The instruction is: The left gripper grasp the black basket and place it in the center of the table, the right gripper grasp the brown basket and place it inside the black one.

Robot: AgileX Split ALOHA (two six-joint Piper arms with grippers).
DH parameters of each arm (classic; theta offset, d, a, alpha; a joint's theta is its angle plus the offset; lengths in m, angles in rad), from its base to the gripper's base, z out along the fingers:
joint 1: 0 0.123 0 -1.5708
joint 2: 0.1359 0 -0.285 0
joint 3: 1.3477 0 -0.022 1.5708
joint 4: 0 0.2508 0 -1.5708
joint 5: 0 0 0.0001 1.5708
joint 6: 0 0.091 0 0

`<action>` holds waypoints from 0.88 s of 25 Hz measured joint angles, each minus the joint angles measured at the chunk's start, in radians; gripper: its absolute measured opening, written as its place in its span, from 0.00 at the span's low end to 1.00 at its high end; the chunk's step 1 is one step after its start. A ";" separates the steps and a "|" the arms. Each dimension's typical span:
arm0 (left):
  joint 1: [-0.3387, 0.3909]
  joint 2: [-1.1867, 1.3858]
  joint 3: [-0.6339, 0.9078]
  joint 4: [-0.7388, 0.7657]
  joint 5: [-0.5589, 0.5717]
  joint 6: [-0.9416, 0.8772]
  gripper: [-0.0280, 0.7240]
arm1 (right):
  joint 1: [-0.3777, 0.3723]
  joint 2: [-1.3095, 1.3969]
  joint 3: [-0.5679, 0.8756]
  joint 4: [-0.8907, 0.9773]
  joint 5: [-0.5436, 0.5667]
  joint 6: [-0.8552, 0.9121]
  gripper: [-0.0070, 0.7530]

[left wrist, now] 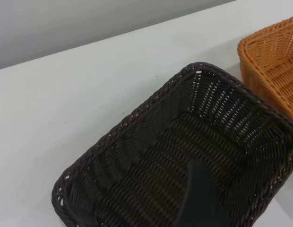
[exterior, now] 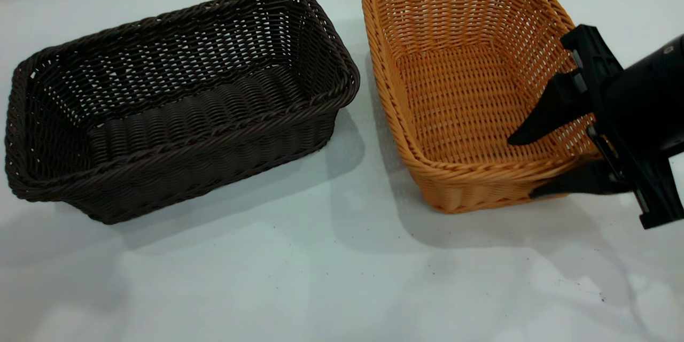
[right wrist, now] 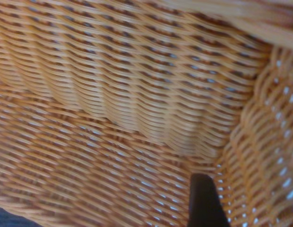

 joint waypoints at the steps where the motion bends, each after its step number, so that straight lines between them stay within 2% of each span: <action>1: 0.000 0.000 0.000 0.000 0.000 0.001 0.60 | 0.000 0.000 0.000 0.000 -0.002 0.000 0.53; 8: 0.000 0.000 0.000 0.000 0.006 0.002 0.60 | 0.000 0.037 0.000 0.000 0.005 -0.001 0.52; 11: 0.000 -0.001 0.000 0.000 0.006 0.002 0.60 | 0.000 0.051 -0.007 -0.001 0.016 0.000 0.49; 15: 0.000 -0.001 0.000 0.000 0.009 0.002 0.60 | 0.000 0.053 -0.007 -0.001 0.017 0.004 0.37; 19: 0.000 -0.001 0.000 0.000 0.038 0.002 0.60 | 0.000 0.053 -0.007 0.001 0.044 0.009 0.19; 22: 0.000 -0.001 0.000 -0.001 0.044 0.002 0.60 | 0.000 0.053 -0.007 0.003 0.058 0.012 0.16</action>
